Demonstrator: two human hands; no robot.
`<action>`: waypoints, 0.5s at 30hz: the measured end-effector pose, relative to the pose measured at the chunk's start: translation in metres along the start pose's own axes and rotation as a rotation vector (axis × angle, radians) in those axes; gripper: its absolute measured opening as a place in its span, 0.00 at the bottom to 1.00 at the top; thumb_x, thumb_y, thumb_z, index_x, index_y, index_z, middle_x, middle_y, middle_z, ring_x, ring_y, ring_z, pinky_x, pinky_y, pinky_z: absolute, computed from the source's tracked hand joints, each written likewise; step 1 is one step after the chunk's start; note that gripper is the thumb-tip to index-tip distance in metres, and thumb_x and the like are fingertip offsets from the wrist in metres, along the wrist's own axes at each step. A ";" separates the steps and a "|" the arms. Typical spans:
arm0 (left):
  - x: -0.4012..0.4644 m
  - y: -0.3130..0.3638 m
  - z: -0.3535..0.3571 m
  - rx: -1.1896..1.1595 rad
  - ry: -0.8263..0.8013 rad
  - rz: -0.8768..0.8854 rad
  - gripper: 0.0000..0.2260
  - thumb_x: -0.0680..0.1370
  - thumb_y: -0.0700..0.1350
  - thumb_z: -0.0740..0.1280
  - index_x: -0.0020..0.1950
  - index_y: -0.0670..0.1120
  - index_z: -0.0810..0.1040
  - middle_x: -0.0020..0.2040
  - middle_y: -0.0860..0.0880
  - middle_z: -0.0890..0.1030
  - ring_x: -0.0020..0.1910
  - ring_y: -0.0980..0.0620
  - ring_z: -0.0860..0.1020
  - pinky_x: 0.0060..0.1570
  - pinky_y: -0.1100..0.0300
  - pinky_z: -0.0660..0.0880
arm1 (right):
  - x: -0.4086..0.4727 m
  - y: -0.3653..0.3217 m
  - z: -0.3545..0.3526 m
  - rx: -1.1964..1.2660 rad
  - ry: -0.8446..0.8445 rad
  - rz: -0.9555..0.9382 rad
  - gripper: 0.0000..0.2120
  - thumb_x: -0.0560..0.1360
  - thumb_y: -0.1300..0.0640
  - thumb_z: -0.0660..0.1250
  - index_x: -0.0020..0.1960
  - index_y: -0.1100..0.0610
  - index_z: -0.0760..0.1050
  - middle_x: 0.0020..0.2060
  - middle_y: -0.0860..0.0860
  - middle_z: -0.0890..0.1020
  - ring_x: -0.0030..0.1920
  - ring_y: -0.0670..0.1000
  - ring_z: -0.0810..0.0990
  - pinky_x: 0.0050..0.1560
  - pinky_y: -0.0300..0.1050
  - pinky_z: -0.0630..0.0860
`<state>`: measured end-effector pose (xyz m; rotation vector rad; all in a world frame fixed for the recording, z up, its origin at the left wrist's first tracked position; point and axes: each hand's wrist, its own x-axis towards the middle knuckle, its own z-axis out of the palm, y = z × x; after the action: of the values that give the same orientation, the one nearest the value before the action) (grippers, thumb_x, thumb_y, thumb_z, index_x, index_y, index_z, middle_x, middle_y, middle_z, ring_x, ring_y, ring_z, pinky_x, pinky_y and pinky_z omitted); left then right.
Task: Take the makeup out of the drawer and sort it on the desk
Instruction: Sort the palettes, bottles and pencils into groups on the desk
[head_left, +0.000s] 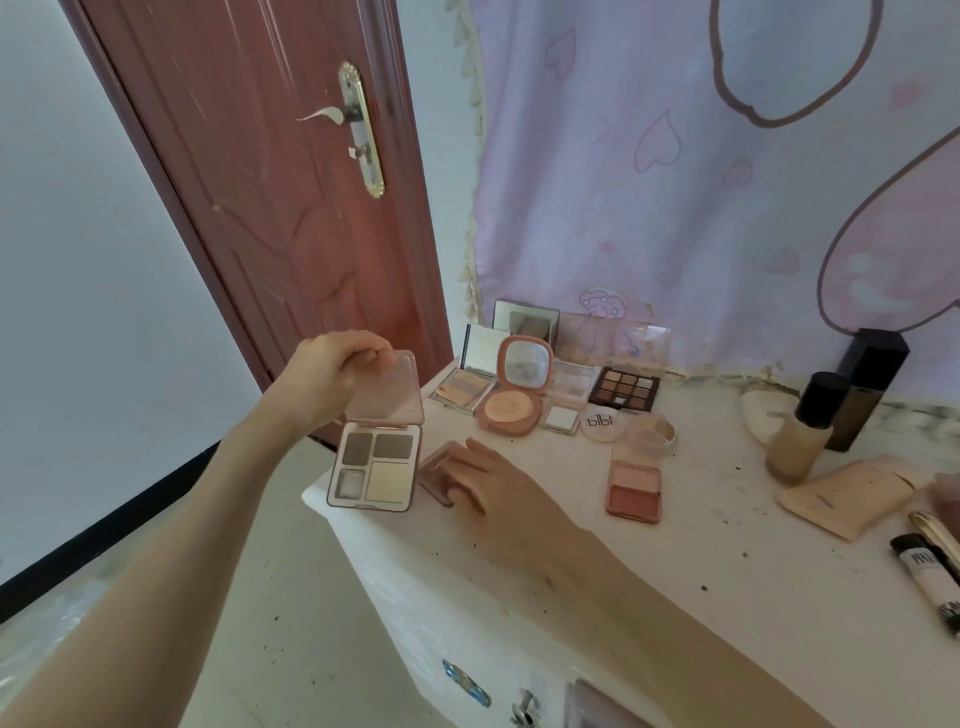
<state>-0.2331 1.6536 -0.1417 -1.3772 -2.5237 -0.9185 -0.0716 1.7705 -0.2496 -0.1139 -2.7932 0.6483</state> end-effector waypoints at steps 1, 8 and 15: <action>0.003 -0.003 0.003 -0.004 -0.012 -0.020 0.14 0.79 0.37 0.56 0.44 0.53 0.77 0.41 0.52 0.77 0.36 0.50 0.76 0.23 0.65 0.74 | 0.000 0.001 0.002 -0.054 -0.029 -0.010 0.19 0.82 0.56 0.52 0.71 0.58 0.64 0.73 0.51 0.63 0.74 0.50 0.55 0.70 0.38 0.50; 0.030 -0.007 0.030 0.028 -0.138 -0.016 0.26 0.66 0.57 0.53 0.50 0.42 0.81 0.46 0.45 0.81 0.49 0.47 0.77 0.47 0.65 0.64 | -0.012 0.014 -0.007 -0.072 0.029 0.137 0.21 0.78 0.46 0.61 0.67 0.54 0.68 0.72 0.46 0.64 0.71 0.46 0.59 0.66 0.41 0.61; 0.052 -0.010 0.062 0.033 -0.226 0.023 0.12 0.77 0.33 0.59 0.51 0.41 0.80 0.45 0.49 0.76 0.46 0.52 0.73 0.44 0.69 0.62 | -0.028 0.025 -0.008 0.031 0.139 0.199 0.17 0.77 0.52 0.60 0.64 0.56 0.67 0.72 0.48 0.63 0.71 0.46 0.58 0.67 0.36 0.58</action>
<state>-0.2601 1.7219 -0.1767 -1.5782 -2.6625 -0.7517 -0.0421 1.7923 -0.2611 -0.4183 -2.6574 0.7006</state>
